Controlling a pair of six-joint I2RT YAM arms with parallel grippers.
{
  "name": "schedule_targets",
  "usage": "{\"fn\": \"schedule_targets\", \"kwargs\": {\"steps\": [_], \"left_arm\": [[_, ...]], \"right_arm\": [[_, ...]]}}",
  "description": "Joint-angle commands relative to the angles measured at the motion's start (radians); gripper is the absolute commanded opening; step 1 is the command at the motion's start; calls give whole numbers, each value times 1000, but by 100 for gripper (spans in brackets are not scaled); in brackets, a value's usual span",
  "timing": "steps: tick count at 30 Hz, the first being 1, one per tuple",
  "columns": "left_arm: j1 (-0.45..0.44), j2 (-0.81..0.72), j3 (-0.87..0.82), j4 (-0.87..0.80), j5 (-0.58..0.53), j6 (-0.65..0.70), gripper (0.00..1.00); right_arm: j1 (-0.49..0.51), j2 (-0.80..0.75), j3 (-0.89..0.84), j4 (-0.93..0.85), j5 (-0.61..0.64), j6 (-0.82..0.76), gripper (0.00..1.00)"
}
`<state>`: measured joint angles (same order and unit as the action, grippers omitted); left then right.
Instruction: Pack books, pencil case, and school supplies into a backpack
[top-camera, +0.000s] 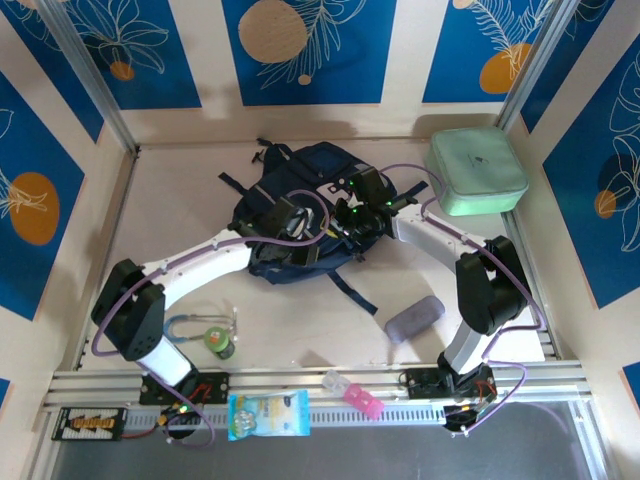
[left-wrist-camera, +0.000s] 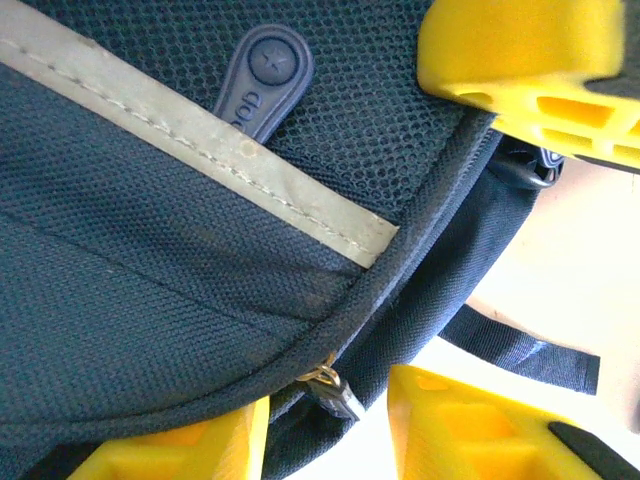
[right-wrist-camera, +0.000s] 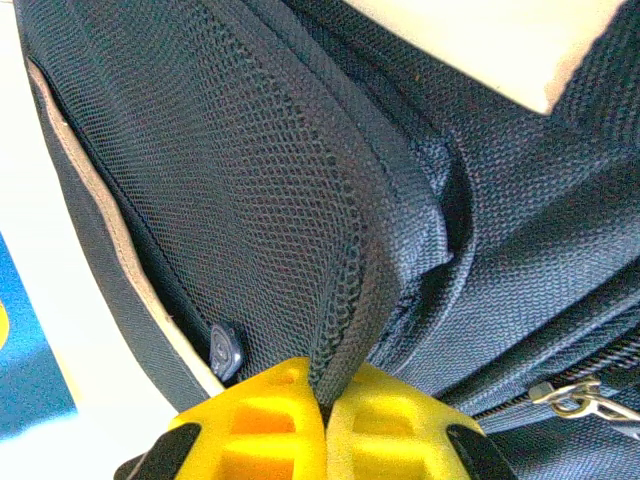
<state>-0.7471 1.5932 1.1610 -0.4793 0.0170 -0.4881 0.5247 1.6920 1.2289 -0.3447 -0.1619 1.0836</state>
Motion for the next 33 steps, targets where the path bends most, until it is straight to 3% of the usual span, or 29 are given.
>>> {"fn": "schedule_targets", "kwargs": {"steps": [1, 7, 14, 17, 24, 28, 33], "left_arm": [[-12, 29, 38, -24, -42, -23, 34], [-16, 40, 47, -59, -91, -50, 15], [-15, 12, 25, -46, -110, -45, 10], [-16, 20, 30, -50, -105, -37, 0], [1, -28, 20, -117, -178, 54, 0], [59, -104, -25, -154, -234, 76, 0], [117, -167, -71, -112, -201, 87, 0]], "right_arm": [[0, -37, 46, 47, -51, 0, 0], [-3, -43, 44, 44, -41, 0, 0], [-12, -44, 36, 46, -40, 4, 0], [-14, -49, 34, 47, -32, 4, 0], [-50, -88, -3, 8, 9, -34, 0], [-98, -122, -48, 1, 9, -75, 0], [-130, -117, -36, 1, -39, -161, 0]]}}
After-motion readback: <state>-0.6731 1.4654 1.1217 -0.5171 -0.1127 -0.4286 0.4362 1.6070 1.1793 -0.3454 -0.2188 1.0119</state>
